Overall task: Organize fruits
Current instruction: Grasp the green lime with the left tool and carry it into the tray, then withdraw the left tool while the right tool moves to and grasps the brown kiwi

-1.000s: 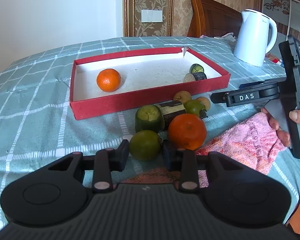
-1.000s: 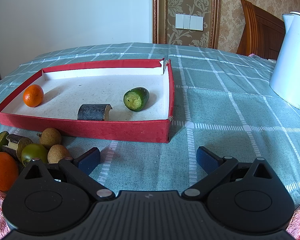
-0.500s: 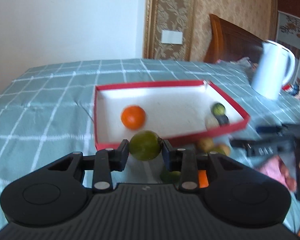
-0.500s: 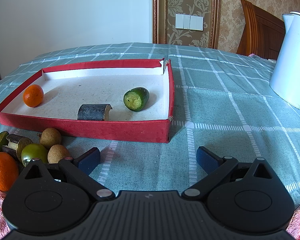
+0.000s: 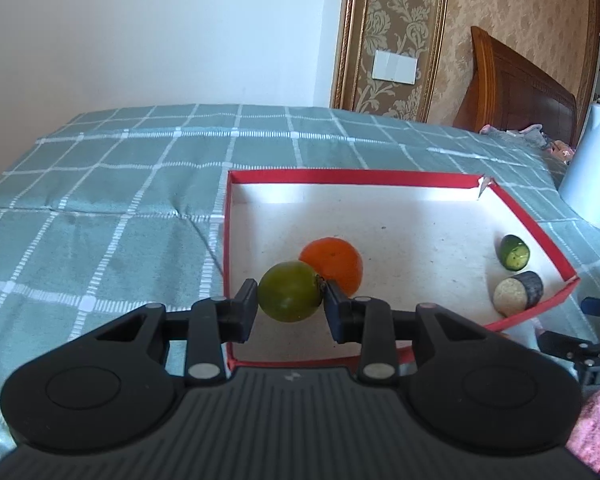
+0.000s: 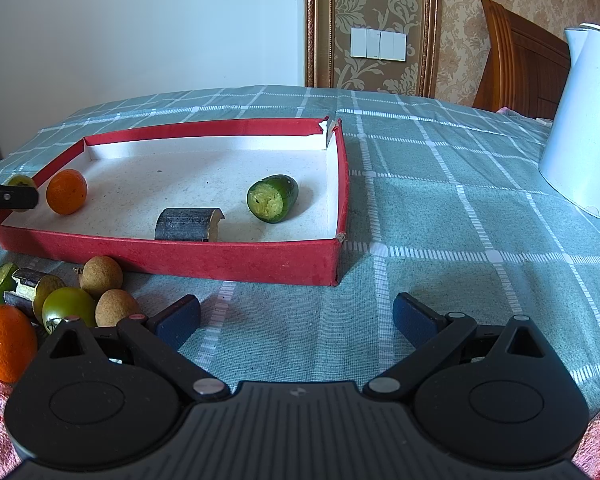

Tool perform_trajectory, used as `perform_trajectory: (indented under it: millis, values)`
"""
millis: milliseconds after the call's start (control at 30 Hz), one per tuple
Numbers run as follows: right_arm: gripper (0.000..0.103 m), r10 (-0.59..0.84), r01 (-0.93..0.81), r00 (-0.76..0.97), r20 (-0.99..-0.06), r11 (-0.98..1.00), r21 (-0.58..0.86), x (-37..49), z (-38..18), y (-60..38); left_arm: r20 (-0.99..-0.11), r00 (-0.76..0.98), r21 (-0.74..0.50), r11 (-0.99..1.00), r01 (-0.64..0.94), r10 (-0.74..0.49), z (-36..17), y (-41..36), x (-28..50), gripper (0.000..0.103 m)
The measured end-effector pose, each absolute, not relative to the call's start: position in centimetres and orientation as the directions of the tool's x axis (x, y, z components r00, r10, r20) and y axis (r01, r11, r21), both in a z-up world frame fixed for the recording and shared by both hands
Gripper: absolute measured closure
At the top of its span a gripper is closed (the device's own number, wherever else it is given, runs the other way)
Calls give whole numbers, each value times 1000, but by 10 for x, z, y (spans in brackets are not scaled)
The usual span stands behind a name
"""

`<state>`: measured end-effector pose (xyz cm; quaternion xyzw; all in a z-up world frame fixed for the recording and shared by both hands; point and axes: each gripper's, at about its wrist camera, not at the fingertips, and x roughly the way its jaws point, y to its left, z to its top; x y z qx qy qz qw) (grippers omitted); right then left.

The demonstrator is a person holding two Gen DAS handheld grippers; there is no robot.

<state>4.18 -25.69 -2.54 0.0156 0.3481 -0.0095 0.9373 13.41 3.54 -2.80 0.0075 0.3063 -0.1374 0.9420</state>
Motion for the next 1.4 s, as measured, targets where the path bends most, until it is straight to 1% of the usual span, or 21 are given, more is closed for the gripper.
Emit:
perform_trajectory:
  millis: [267, 300, 333, 433, 567, 667, 700, 733, 800, 867, 933, 967, 1100, 1167, 1300, 1400]
  values:
    - [0, -7, 28, 758, -653, 999, 23, 42, -25, -257, -548, 794, -72, 961, 268, -263, -34, 33, 139, 67]
    - [0, -7, 28, 758, -653, 999, 23, 42, -25, -257, -546, 797, -65, 962, 266, -258, -33, 32, 139, 61]
    - [0, -7, 28, 758, -653, 999, 23, 42, -25, -257, -542, 802, -56, 963, 263, -251, -33, 31, 138, 53]
    - [0, -7, 28, 758, -653, 999, 23, 42, -25, -257, -541, 803, -43, 962, 268, -248, -33, 29, 136, 50]
    - [0, -7, 28, 758, -653, 999, 23, 42, -25, -257, -534, 806, -67, 962, 263, -258, -30, 33, 125, 48]
    - [0, -7, 28, 757, -653, 999, 23, 42, -25, -257, -511, 811, -101, 957, 271, -284, -24, 39, 110, 39]
    - [0, -7, 28, 757, -653, 999, 23, 42, -25, -257, -502, 814, -108, 955, 275, -291, -23, 40, 104, 34]
    - [0, -7, 28, 757, -653, 999, 22, 42, -25, -257, -493, 819, -110, 955, 274, -292, -21, 41, 97, 25]
    - [0, -7, 28, 757, -653, 999, 22, 42, -25, -257, -471, 842, -82, 964, 254, -262, -19, 41, 84, 19]
    - [0, -7, 28, 757, -653, 999, 22, 42, -25, -257, -461, 849, -62, 963, 262, -260, -19, 42, 71, 17]
    - [0, -7, 28, 757, -653, 999, 23, 42, -25, -257, -464, 848, -66, 964, 256, -257, -22, 45, 60, 7]
    - [0, -7, 28, 757, -653, 999, 23, 42, -25, -257, -470, 848, -61, 967, 246, -245, -25, 47, 56, 5]
    - [0, -6, 28, 757, -653, 999, 23, 42, -25, -257, -493, 847, -48, 978, 203, -200, -39, 57, 48, 5]
    - [0, -6, 28, 757, -653, 999, 23, 42, -25, -257, -520, 836, -55, 984, 172, -176, -45, 62, 51, 3]
    - [0, -6, 28, 757, -653, 999, 23, 42, -25, -257, -569, 802, -115, 983, 143, -183, -52, 73, 60, 1]
    - [0, -6, 28, 757, -653, 999, 23, 42, -25, -257, -573, 798, -117, 983, 142, -184, -53, 75, 60, 0]
